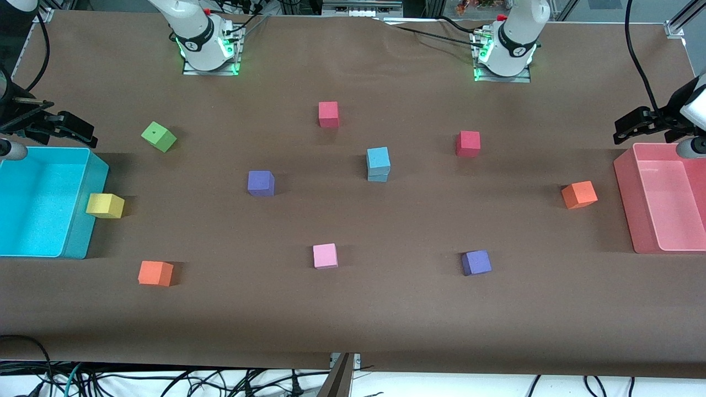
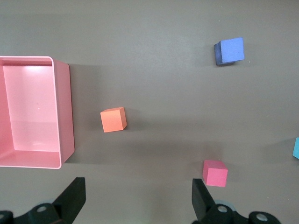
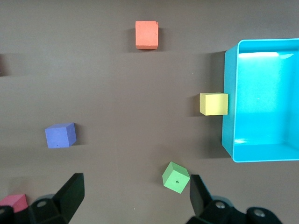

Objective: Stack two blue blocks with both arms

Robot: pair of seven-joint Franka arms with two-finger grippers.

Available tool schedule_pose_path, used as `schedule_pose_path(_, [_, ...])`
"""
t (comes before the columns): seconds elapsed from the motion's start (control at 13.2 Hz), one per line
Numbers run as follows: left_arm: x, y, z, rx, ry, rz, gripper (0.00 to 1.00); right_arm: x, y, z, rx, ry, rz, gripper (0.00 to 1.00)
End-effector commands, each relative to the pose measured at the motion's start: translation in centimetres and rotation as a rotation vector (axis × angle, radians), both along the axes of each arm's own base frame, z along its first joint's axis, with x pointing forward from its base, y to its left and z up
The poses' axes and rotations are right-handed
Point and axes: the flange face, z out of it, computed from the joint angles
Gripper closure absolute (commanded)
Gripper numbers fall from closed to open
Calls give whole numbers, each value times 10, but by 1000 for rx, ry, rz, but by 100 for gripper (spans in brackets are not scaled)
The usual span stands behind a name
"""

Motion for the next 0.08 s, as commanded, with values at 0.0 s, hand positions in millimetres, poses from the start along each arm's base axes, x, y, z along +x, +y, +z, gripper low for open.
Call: schedule_pose_path(0.0, [0,1,4,-23,-15,10,0,-7,3,3,10,-14,-12,0])
